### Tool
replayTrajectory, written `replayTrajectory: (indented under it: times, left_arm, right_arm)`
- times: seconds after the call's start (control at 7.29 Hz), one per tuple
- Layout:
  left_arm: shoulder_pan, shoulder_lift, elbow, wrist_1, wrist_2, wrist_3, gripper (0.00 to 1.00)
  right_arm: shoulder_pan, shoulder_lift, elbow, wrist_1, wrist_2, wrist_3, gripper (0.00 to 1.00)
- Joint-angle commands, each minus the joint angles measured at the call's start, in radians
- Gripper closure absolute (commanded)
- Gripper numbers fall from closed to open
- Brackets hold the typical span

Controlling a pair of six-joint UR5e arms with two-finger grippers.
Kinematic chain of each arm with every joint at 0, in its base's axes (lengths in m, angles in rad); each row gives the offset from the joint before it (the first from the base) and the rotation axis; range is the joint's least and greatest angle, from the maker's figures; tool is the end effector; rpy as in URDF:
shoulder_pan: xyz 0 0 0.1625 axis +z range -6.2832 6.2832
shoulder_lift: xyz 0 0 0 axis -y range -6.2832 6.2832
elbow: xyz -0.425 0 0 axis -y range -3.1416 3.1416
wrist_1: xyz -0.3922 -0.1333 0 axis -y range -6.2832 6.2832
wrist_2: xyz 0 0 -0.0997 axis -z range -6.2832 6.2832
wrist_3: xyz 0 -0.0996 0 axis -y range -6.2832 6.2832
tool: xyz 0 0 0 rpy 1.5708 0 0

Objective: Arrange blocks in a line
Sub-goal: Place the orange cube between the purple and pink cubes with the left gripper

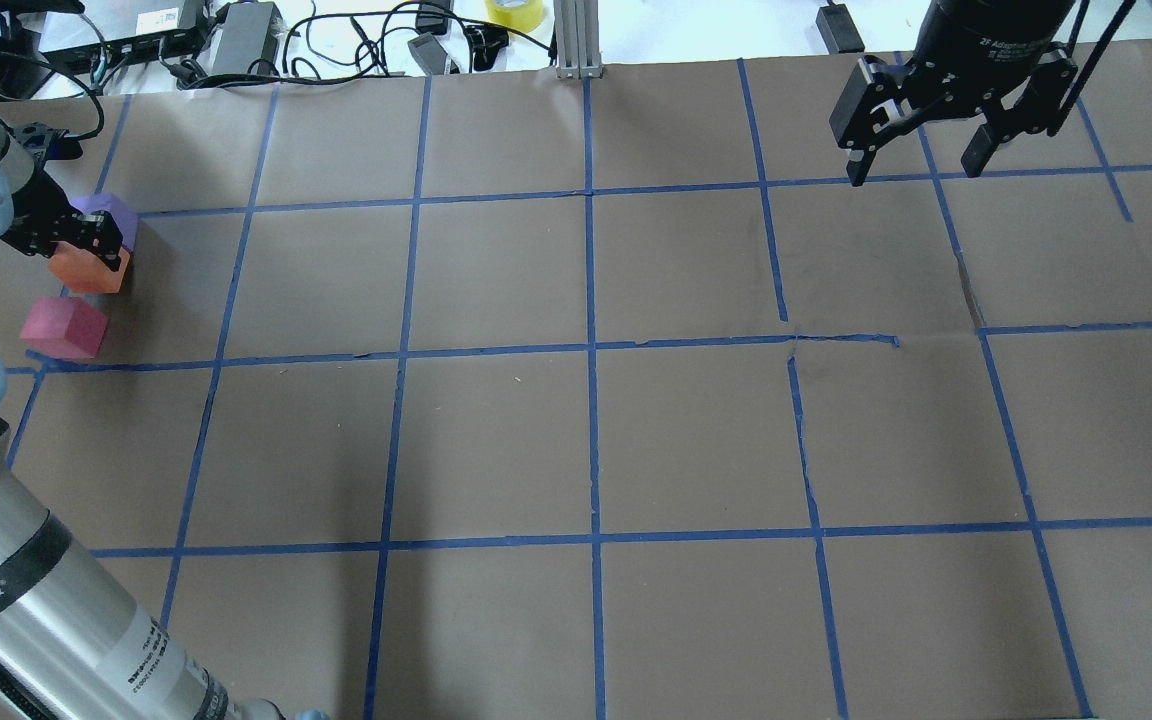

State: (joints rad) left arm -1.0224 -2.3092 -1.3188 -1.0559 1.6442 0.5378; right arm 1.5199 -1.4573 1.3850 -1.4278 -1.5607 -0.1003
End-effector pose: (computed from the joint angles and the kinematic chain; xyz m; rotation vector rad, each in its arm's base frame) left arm 0.2758 -0.6931 0.1970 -0.0178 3.0639 0.0208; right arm 0.1071 -0.5379 0.5067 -0.0766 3.1234 0.1090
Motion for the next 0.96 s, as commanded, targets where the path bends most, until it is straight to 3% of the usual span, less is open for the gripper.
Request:
replayTrajectory:
  times: [0.0, 0.82]
  left_arm:
    - [0.019, -0.01, 0.015, 0.002, -0.026, 0.043, 1.0]
    - [0.033, -0.01, -0.002, 0.001, -0.069, 0.044, 1.0]
  right_arm:
    - [-0.001, 0.0, 0.0, 0.001, -0.002, -0.001, 0.0]
    - [-0.001, 0.0, 0.0, 0.001, -0.002, -0.001, 0.0]
